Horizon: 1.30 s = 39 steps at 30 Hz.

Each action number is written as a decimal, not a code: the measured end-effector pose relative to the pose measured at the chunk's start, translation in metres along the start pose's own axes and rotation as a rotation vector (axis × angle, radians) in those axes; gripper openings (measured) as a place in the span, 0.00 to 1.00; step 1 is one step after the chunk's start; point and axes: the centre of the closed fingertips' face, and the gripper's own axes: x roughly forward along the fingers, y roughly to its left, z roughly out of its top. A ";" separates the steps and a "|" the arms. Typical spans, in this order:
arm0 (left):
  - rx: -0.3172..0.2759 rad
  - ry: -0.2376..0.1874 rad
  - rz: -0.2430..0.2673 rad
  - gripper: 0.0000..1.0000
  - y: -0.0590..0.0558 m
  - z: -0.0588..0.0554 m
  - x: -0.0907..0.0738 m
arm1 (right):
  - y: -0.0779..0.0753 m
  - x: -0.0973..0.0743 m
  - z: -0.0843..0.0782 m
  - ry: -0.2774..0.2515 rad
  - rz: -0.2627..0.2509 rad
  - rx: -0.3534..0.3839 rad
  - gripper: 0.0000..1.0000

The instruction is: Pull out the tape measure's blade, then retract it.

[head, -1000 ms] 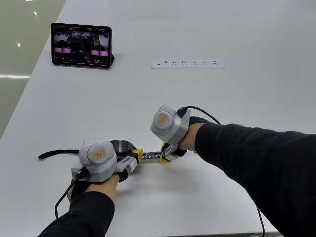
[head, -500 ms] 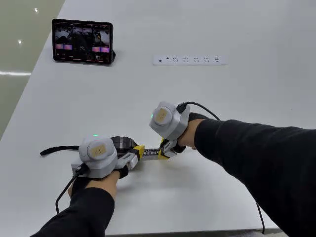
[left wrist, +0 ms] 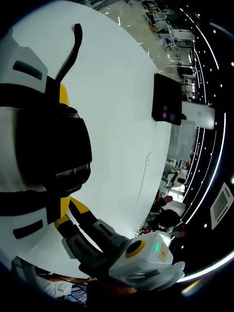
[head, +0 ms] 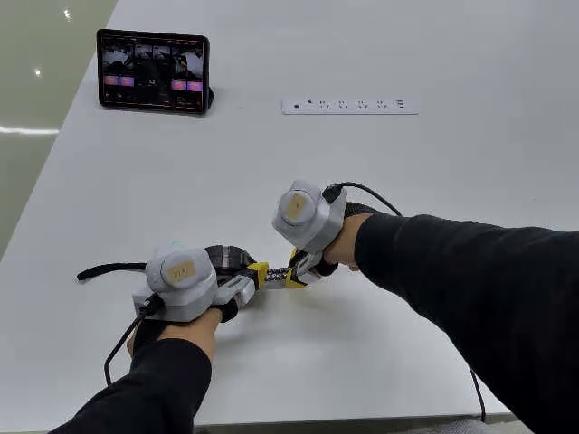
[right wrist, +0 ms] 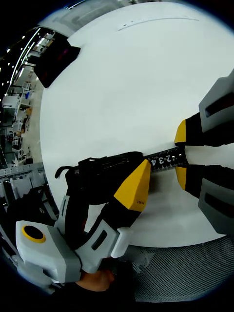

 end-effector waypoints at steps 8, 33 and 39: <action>-0.002 0.000 -0.002 0.64 0.000 0.000 0.000 | 0.001 0.002 0.003 -0.005 0.000 -0.001 0.10; -0.011 0.001 -0.002 0.64 0.001 0.000 0.000 | 0.005 0.008 0.020 -0.041 0.009 -0.019 0.09; -0.014 0.002 -0.007 0.64 0.001 0.000 0.000 | 0.006 0.010 0.024 -0.053 0.011 -0.010 0.09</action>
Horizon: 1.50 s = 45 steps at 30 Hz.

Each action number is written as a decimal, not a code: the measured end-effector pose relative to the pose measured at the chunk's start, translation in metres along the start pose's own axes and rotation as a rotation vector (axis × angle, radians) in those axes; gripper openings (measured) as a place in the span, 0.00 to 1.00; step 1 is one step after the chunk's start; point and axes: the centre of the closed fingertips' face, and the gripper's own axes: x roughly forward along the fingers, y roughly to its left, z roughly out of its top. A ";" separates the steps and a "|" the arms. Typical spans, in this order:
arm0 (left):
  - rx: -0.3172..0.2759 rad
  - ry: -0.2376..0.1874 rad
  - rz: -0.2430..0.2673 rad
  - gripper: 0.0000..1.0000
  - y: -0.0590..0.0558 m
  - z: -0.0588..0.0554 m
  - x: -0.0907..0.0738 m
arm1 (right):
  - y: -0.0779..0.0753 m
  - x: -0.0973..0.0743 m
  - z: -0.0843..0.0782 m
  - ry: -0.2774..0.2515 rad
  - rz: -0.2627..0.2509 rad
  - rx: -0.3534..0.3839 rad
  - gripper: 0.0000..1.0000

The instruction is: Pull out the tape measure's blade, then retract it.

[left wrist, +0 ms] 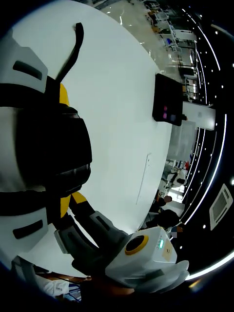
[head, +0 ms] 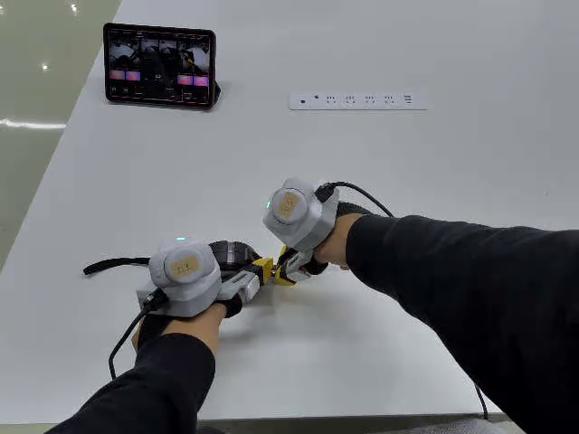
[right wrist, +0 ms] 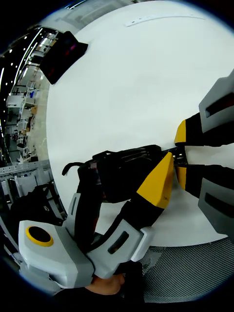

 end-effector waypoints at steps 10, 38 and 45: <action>-0.002 0.000 -0.002 0.64 -0.001 0.000 0.000 | 0.003 0.003 0.006 -0.015 0.003 -0.001 0.10; -0.002 -0.005 0.003 0.66 -0.002 0.000 0.000 | 0.005 0.004 0.008 -0.047 -0.018 -0.039 0.12; -0.011 0.019 0.002 0.67 -0.002 0.000 0.001 | 0.004 0.005 0.008 -0.036 -0.032 -0.054 0.12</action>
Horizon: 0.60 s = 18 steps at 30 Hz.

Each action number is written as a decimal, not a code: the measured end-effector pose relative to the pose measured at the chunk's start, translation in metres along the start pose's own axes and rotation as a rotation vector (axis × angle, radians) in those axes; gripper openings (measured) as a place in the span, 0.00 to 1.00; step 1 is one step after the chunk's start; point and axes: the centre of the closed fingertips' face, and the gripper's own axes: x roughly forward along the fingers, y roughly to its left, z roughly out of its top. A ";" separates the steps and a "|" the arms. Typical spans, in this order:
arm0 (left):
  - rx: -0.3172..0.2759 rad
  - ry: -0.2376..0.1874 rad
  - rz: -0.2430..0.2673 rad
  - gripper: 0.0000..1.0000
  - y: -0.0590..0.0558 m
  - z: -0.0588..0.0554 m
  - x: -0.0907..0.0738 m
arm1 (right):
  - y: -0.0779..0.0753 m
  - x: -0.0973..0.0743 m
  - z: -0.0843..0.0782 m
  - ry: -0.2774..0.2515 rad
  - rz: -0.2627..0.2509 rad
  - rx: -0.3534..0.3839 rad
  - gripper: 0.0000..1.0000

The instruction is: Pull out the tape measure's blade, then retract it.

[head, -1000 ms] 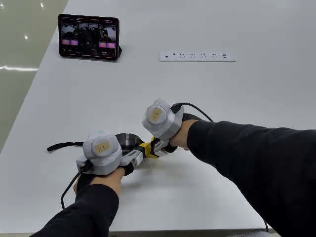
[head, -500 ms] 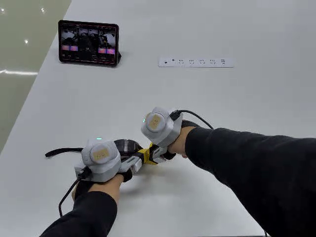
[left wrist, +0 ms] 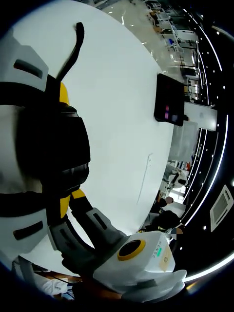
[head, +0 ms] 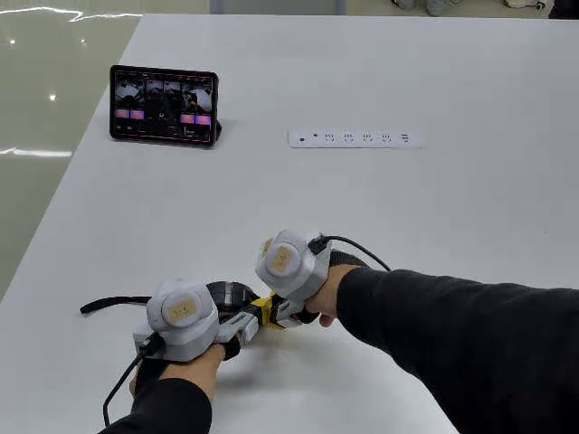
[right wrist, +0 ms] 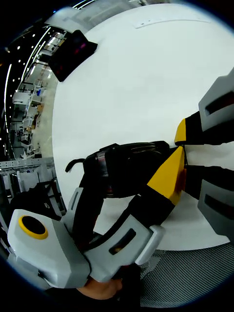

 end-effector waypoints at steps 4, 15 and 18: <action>0.005 0.000 0.000 0.67 0.000 0.001 0.000 | -0.003 -0.001 0.000 -0.009 -0.021 0.016 0.15; 0.028 -0.033 -0.023 0.69 -0.004 0.016 -0.005 | -0.002 -0.009 0.002 -0.047 -0.035 0.022 0.15; 0.026 -0.039 -0.022 0.71 -0.003 0.020 -0.006 | -0.003 -0.013 0.003 -0.058 -0.037 0.020 0.15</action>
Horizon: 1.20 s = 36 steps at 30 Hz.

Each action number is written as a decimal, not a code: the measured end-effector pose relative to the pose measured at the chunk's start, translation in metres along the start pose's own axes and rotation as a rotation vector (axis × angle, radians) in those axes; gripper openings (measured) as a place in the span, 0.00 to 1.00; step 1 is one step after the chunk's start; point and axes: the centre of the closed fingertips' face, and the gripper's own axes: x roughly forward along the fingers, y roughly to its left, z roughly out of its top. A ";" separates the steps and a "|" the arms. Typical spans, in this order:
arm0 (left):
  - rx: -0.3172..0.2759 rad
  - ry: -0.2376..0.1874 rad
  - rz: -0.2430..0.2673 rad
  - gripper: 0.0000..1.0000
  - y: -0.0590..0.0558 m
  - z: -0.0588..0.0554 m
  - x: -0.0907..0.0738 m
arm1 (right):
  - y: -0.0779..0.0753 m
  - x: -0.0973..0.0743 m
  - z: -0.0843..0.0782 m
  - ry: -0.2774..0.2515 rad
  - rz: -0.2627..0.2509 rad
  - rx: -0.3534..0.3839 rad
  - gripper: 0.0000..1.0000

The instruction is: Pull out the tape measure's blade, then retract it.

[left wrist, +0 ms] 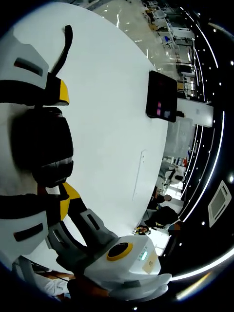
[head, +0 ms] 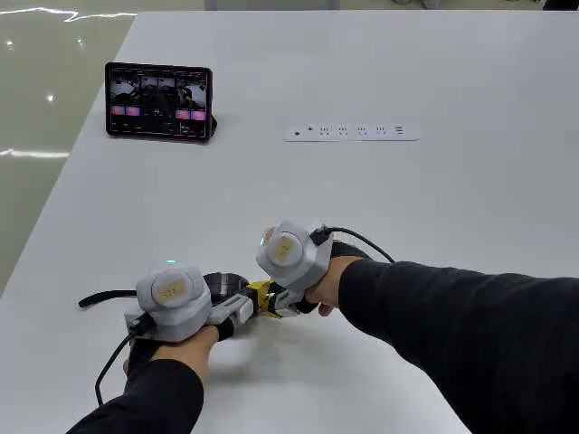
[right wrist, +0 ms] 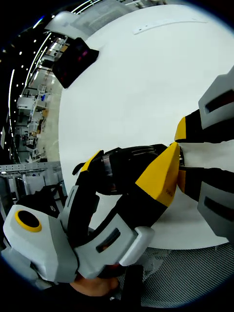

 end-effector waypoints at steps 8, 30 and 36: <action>-0.006 -0.018 -0.007 0.77 0.003 0.008 -0.003 | -0.004 -0.013 0.002 -0.037 -0.021 0.011 0.17; 0.167 0.041 -0.152 0.99 0.000 0.011 -0.027 | -0.017 -0.064 -0.020 -0.201 -0.122 0.151 0.32; 0.252 0.066 -0.240 0.99 0.001 0.008 -0.036 | -0.016 -0.084 -0.036 -0.233 -0.147 0.168 0.37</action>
